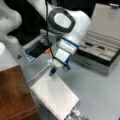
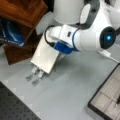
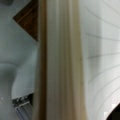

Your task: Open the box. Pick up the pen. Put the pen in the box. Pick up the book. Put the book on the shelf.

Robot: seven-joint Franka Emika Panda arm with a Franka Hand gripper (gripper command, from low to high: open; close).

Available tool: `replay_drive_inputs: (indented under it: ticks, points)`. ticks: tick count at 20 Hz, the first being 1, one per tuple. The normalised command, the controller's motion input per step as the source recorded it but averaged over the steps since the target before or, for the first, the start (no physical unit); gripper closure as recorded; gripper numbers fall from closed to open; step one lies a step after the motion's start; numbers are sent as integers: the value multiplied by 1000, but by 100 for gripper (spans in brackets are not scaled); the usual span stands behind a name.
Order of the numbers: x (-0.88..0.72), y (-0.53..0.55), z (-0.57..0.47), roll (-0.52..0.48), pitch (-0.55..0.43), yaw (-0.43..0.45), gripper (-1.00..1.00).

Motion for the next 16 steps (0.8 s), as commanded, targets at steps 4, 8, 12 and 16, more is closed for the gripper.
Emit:
replay_drive_inputs:
  ticks: [4, 8, 12, 16]
  points:
    - [-215, -56, 16, -337, -194, 173, -100]
    - [-208, 5, -68, -337, -193, 172, -100]
    - [-173, -24, -112, -350, -198, 173, -100]
    - [-132, -18, -132, -319, -163, 161, -100]
